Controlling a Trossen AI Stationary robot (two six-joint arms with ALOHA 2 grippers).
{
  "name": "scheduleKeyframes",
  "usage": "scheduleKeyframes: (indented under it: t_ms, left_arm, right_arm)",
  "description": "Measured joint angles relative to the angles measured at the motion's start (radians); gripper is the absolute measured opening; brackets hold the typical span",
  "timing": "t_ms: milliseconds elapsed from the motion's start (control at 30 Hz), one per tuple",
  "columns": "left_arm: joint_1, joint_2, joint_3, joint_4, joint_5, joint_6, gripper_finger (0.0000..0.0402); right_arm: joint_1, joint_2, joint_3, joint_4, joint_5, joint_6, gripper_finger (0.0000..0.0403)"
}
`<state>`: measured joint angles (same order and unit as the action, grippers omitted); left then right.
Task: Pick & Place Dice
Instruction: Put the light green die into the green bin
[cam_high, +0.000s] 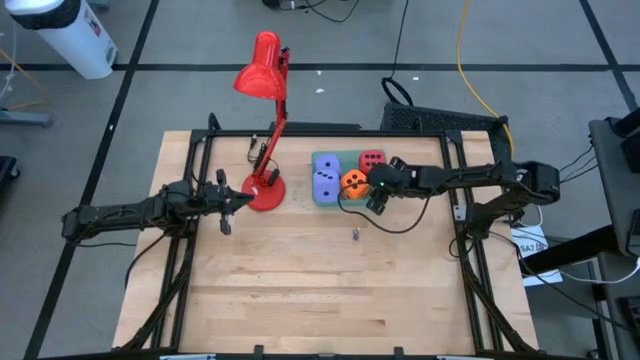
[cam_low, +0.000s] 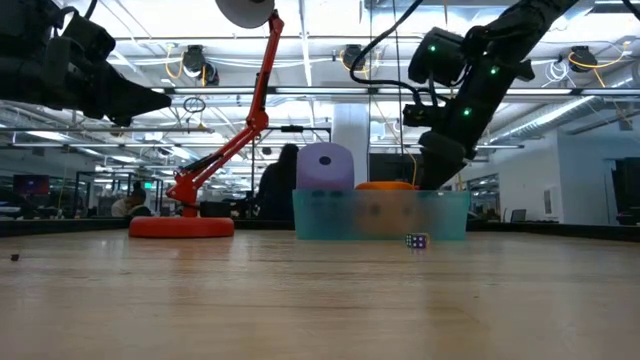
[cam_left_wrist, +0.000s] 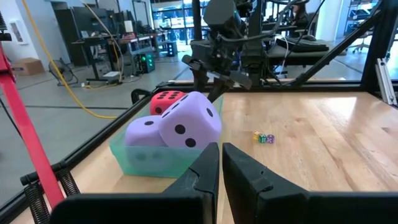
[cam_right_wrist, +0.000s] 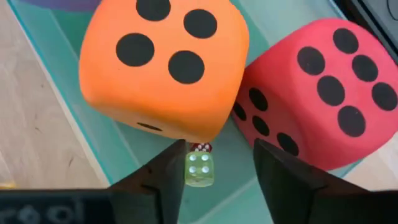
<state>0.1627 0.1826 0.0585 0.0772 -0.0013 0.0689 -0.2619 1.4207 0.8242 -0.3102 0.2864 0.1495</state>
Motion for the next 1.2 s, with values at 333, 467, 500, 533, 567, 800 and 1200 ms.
scheduleKeyframes:
  t_ms: [333, 467, 500, 533, 567, 800, 1200]
  left_arm:
    - [0.000, 0.000, 0.000, -0.007, 0.000, -0.002, 0.0033]
    - [0.000, 0.000, 0.000, -0.007, 0.000, -0.001, 0.0033]
    - [0.000, 0.000, 0.000, -0.007, 0.000, 0.000, 0.0033]
    - [0.000, 0.000, 0.000, -0.007, 0.000, 0.001, 0.0033]
    - [0.000, 0.000, 0.000, -0.007, 0.000, 0.000, 0.0033]
    - [0.000, 0.000, 0.000, -0.007, 0.000, 0.000, 0.0033]
    - [0.000, 0.000, 0.000, -0.007, 0.000, 0.000, 0.0033]
  right_arm:
    - [0.032, -0.016, 0.000, -0.025, 0.048, -0.223, 0.0210]
    - [0.093, -0.016, -0.001, 0.004, 0.162, -0.337, 0.0199]
    - [0.104, -0.016, -0.001, 0.008, 0.177, -0.365, 0.0195]
    - [0.114, -0.016, -0.001, 0.007, 0.184, -0.394, 0.0191]
    - [0.120, -0.016, -0.001, 0.006, 0.181, -0.418, 0.0187]
    - [0.157, -0.016, -0.001, 0.005, 0.158, -0.437, 0.0129]
    - [0.165, -0.016, -0.052, 0.135, 0.158, -0.265, 0.0060]
